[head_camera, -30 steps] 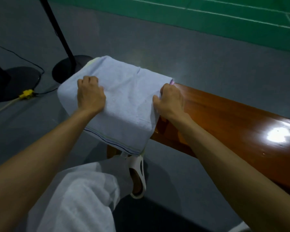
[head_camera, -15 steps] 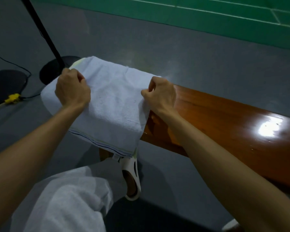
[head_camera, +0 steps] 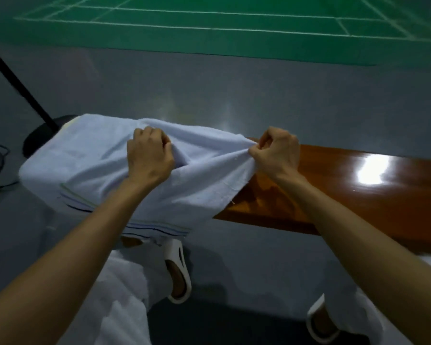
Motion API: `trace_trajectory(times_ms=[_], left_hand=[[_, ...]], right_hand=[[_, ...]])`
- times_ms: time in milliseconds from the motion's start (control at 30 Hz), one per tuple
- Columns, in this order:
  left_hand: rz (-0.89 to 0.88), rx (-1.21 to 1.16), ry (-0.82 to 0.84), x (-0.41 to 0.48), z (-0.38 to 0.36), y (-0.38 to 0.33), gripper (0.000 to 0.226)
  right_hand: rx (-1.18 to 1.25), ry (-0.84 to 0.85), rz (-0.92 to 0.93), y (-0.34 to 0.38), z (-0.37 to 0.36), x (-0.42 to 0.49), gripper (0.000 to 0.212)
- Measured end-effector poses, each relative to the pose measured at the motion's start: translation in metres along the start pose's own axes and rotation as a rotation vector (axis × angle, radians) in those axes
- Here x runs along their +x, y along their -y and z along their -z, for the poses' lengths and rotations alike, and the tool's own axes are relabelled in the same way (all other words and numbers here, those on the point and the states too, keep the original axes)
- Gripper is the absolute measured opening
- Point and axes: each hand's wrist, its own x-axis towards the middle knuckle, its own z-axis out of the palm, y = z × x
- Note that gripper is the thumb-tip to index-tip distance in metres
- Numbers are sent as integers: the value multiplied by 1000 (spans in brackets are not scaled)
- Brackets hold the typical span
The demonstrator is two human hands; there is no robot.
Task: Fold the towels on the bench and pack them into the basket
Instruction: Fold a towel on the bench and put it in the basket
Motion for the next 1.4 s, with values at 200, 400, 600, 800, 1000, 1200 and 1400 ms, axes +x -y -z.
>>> trace_trajectory(times_ms=[200,400,600,800,1000,1200,1400], left_hand=[[-20,-81,218,-18,-36,-75,17],[-110,-173,446,-33,-51,-120,12],[-108,-147,606,-43,-52,-140,17],[-111,-135,357,-46,-61,-147,20],[-171,-48,376,-52,-69,-135,34],[-134,-296,426,-47,-63,-123,31],[172,-182,309,-49,-55,-104,37]], right_hand=[[-128,-32,-127,-97,73,-5,9],[-144,-103,-134,-149,105,-8,10],[-144,-25,-77,-166,111,-11,13],[-246,63,-81,-177,110,-18,23],[-411,161,-108,-175,102,-25,40],[-338,239,-157,-175,110,-25,51],[-270,201,-379,-178,129,-32,27]])
